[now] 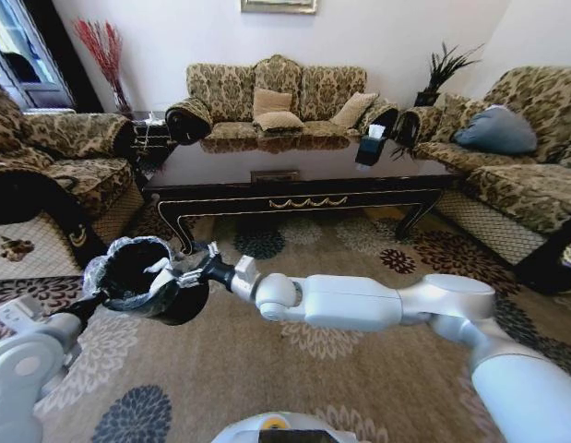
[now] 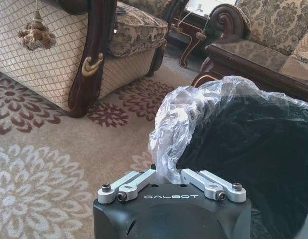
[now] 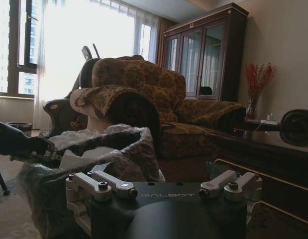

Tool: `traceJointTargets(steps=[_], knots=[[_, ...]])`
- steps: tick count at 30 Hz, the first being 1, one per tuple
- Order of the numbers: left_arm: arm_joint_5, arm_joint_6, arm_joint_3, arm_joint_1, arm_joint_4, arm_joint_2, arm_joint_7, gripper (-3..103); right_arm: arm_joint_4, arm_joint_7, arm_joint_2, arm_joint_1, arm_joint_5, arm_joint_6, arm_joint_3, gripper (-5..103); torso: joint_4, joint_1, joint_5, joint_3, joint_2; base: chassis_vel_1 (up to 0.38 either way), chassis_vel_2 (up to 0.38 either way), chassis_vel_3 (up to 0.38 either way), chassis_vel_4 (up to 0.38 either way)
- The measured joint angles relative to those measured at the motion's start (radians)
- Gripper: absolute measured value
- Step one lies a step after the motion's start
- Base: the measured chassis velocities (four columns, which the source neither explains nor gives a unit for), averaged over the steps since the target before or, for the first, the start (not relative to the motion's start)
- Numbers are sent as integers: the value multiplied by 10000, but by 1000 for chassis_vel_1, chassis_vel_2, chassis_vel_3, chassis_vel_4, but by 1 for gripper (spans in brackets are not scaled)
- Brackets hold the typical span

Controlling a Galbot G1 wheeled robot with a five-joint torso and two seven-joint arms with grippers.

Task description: Move to the front of the table and pick up the trash from the floor, then place it into the trash bin.

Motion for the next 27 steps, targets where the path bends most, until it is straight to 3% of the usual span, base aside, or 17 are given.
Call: traceJointTargets(steps=[8,13,15,18,19,21,22,25,27], knots=[[-18,0,53,6,20,-9,7,3,65,-86,-1090,-777,-411,75,761,100,1,0,1,-1,0,0,0,0,0],[-14,0,104,17,211,-51,-19,3,-189,-46,-1475,-1729,-564,79,2013,100,2,0,2,0,1,0,0,0,0],[83,0,119,60,582,-69,-56,3,-721,53,-1717,-2755,-953,82,3269,100,0,0,1,0,1,0,0,0,0],[113,-1,127,98,839,-78,-128,3,-1199,89,-1735,-3573,-1388,81,4180,100,4,0,2,1,0,0,0,0,0],[130,-1,152,154,1080,-101,-218,3,-1756,154,-1707,-4537,-1767,80,5404,100,4,0,2,1,0,0,0,0,0],[155,-2,293,165,1409,-129,-318,3,-2303,196,-1569,-5557,-1949,17,6868,100,-2,0,4,1,0,0,0,0,0],[155,-2,293,165,1409,-129,-318,3,-2303,196,-1569,-5557,-1949,17,6868,100,-2,0,4,1,0,0,0,0,0],[491,-2,662,11,2059,-174,-415,3,-3042,300,-1227,-6588,-2106,-27,8698,100,-5,0,0,0,0,0,0,0,0],[556,-2,755,-49,2219,-176,-419,3,-3201,295,-1143,-6768,-2207,-25,9064,100,-1,0,2,1,0,0,0,0,0]])
